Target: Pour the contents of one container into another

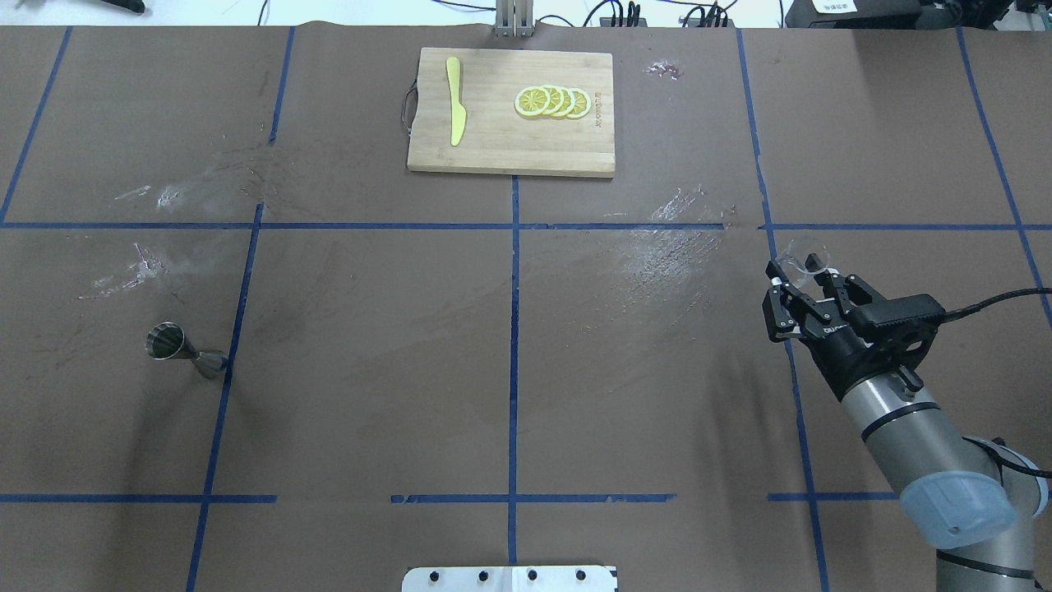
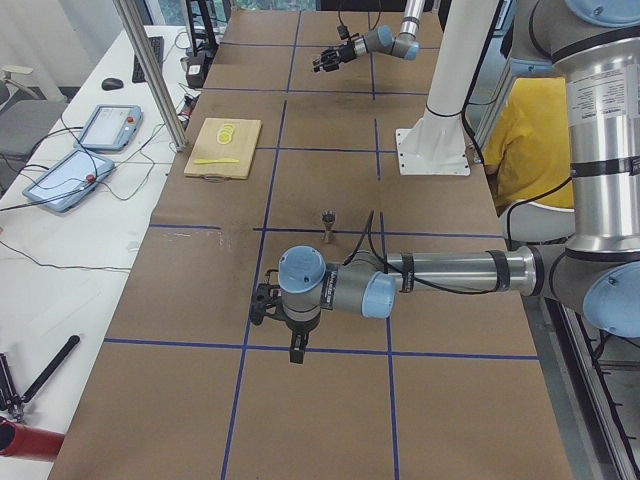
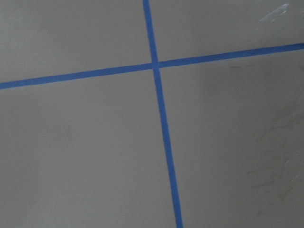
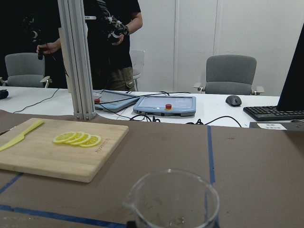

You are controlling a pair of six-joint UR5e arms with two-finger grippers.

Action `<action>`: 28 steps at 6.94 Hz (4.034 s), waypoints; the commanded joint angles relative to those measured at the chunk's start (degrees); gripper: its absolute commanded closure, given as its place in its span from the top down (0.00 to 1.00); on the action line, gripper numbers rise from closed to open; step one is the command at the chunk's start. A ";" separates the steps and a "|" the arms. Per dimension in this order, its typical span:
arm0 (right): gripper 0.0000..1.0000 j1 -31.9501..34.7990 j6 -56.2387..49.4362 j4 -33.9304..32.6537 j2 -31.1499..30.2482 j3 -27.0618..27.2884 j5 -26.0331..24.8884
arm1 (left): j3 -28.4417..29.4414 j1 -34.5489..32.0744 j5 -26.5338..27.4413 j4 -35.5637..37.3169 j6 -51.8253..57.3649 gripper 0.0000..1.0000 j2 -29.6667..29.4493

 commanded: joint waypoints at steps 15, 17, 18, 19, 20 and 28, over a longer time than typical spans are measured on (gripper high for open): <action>0.30 -2.98 8.56 -0.49 0.91 -12.49 3.25 | -0.33 0.04 0.05 -0.07 -0.09 1.00 -0.33; 1.00 -2.98 8.56 -0.40 0.91 -12.23 3.25 | -0.24 0.04 0.05 -0.07 -0.09 1.00 -0.33; 1.00 -2.98 8.56 -0.40 1.26 -12.06 3.25 | -0.24 0.04 0.05 -0.07 -0.09 1.00 -0.33; 1.00 -2.98 8.56 -0.40 1.44 -12.23 3.25 | -0.24 0.04 0.05 -0.07 -0.09 1.00 -0.24; 1.00 -2.98 8.56 -0.40 1.70 -12.23 3.07 | -0.24 0.04 0.05 -0.07 -0.09 1.00 -0.24; 1.00 13.04 -2.43 -7.82 0.39 1.45 19.84 | -0.33 0.04 -0.39 -0.33 -0.09 1.00 -0.24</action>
